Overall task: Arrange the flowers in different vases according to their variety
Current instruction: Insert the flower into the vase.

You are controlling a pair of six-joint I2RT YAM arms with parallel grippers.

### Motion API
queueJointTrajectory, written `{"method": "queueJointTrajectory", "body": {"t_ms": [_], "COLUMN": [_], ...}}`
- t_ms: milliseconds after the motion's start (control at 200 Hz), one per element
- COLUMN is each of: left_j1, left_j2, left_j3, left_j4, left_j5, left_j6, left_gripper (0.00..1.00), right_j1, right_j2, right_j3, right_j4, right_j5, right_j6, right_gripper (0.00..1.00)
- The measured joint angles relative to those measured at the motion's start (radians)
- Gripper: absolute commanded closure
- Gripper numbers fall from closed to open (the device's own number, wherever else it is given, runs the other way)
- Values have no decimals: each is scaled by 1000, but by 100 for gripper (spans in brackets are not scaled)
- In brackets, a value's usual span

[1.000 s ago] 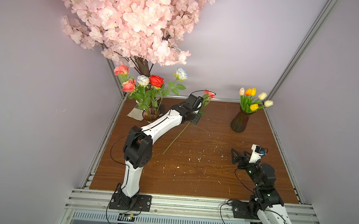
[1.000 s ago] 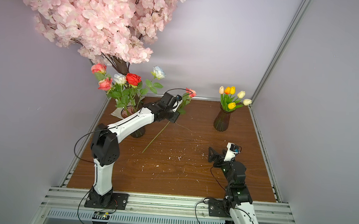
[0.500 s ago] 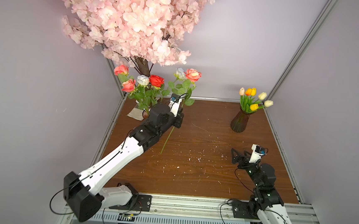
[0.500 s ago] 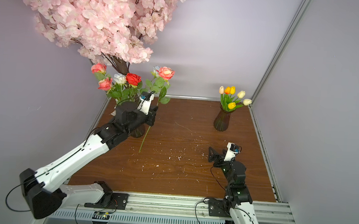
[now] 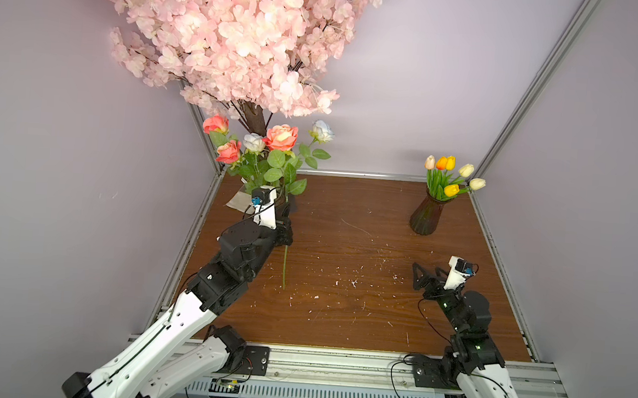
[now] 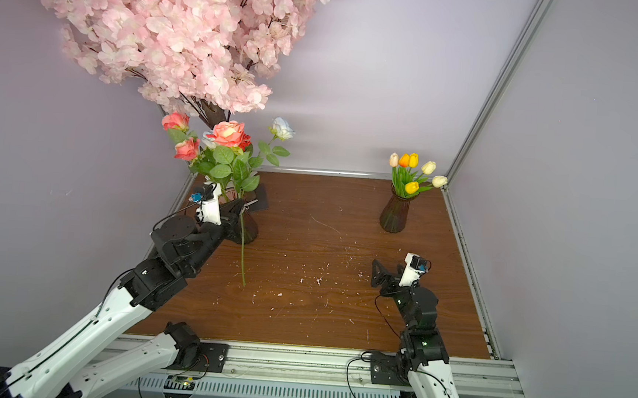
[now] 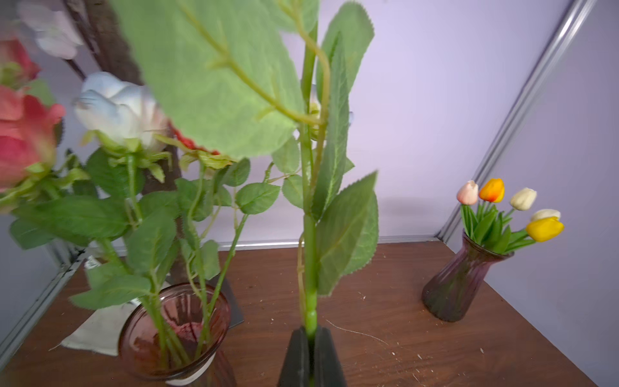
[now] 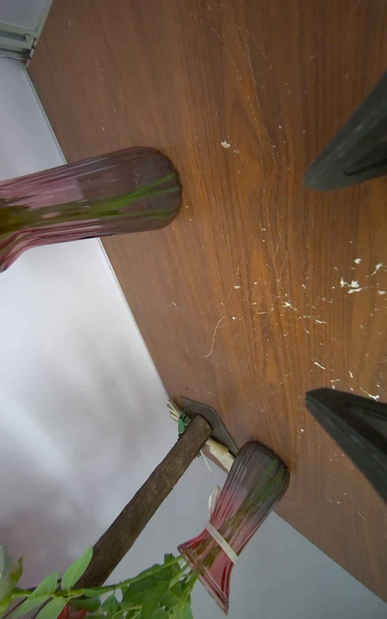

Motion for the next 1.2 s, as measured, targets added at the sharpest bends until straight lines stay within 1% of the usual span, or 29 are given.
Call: {"method": "queueJointTrajectory", "body": {"t_ms": [150, 260, 380, 525, 590, 776, 946, 1056, 1201], "left_j1": [24, 72, 123, 145, 167, 306, 426, 466, 476], "left_j2": [-50, -50, -5, 79, 125, 220, 288, 326, 356], "left_j3": [0, 17, 86, 154, 190, 250, 315, 360, 381], "left_j4": [-8, -12, 18, 128, 177, 301, 379, 418, 465], "left_j5": [-100, -131, -146, -170, -171, -113, -7, 54, 106], "left_j6": [-23, -21, 10, 97, 130, 155, 129, 110, 94], "left_gripper": [100, 100, 100, 100, 100, 100, 100, 100, 100], "right_j1": [0, 0, 0, 0, 0, 0, 0, 0, 0], "right_j2": [-3, -3, -3, -4, -10, -15, -14, -14, -14], "right_j3": [0, 0, 0, 0, 0, 0, 0, 0, -1], "right_j4": [-1, -1, -1, -1, -3, -7, -7, -7, -7], "right_j5": [10, 18, 18, 18, 18, 18, 18, 18, 18], "right_j6": [0, 0, 0, 0, 0, 0, 0, 0, 0], "right_gripper": [0, 0, 0, 0, 0, 0, 0, 0, 0]}}
